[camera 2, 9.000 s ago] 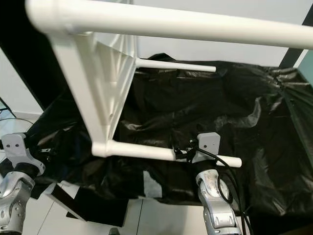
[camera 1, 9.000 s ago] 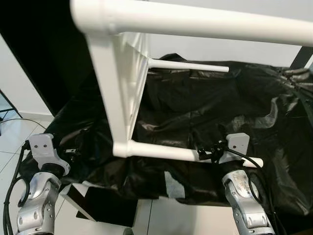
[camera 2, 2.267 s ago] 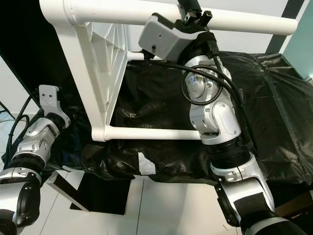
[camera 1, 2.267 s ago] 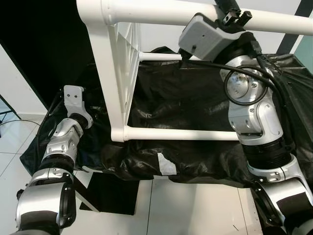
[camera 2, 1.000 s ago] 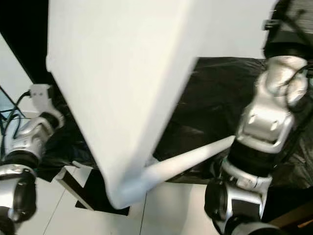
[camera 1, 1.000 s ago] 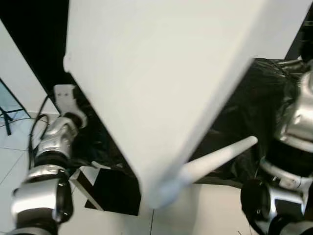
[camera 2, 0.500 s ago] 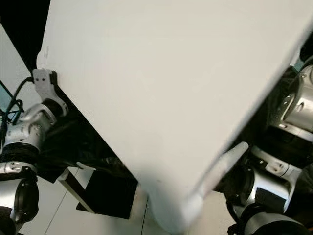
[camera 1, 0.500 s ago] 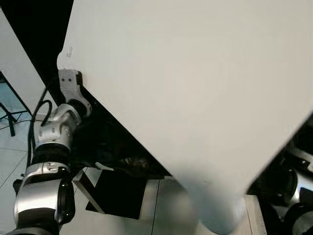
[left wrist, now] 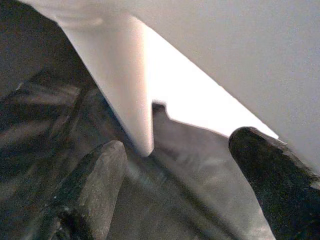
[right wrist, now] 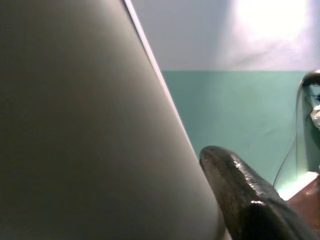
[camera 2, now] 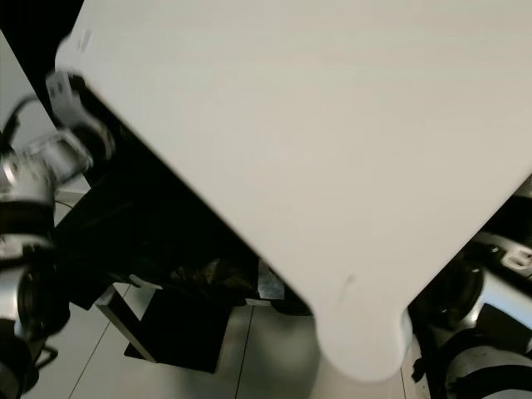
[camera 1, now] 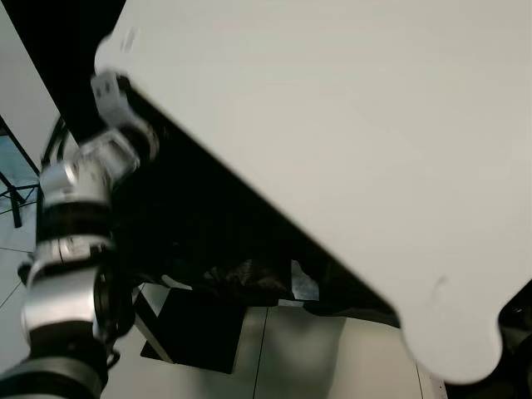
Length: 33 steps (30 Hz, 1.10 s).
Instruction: Building children table
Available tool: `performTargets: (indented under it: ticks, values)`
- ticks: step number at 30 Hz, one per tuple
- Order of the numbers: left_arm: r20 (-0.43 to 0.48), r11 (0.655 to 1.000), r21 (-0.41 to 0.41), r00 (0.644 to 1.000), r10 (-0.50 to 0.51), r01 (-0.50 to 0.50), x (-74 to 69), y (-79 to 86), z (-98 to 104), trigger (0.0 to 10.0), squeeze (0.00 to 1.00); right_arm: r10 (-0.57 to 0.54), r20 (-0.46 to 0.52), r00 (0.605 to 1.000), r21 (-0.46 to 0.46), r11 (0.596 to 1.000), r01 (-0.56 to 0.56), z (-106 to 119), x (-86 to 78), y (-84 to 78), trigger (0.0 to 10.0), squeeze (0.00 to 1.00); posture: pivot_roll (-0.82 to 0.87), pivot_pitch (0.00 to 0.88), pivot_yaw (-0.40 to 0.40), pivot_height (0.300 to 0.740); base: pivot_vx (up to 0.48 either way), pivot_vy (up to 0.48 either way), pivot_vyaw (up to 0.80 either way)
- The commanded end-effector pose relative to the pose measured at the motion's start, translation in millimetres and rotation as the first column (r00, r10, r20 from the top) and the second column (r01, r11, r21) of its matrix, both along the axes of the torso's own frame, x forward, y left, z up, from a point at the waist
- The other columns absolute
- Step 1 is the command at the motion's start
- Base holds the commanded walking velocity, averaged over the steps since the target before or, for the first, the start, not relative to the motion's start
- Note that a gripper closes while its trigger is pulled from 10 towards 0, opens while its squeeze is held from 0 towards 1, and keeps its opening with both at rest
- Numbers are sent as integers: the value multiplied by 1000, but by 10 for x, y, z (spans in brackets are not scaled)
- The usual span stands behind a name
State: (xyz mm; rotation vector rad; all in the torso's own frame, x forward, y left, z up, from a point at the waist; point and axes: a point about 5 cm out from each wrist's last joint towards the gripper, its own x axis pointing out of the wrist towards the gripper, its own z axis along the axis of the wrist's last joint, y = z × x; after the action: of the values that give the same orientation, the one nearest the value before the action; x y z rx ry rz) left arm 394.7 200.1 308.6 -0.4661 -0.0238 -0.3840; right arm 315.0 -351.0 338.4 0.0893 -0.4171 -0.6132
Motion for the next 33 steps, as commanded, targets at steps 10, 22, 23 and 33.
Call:
performTargets:
  ticks: [10, 22, 23, 33]
  values:
    - [53, 997, -60, 997, 53, -50, 98, -199, 518, 10000, 0, 267, -351, 898, 229, 954, -194, -1047, 378, 41, 10000, 0, -35, 0, 56, 740, 0, 0, 0]
    - [95, 999, 37, 995, -1, -2, 185, -517, 659, 10000, 0, 295, -262, 919, 251, 940, -230, -1245, 385, 28, 10000, 0, -28, 0, 69, 740, 0, 0, 0]
    - [95, 999, 37, 995, -1, -2, 185, -517, 659, 10000, 0, 295, -262, 919, 251, 940, -230, -1245, 385, 28, 10000, 0, -28, 0, 69, 740, 0, 0, 0]
    - [64, 995, 98, 998, 11, -18, 223, -438, 483, 10000, 0, 246, -225, 943, 203, 958, -202, -1147, 356, -87, 10000, 0, -27, 0, 70, 740, 0, 0, 0]
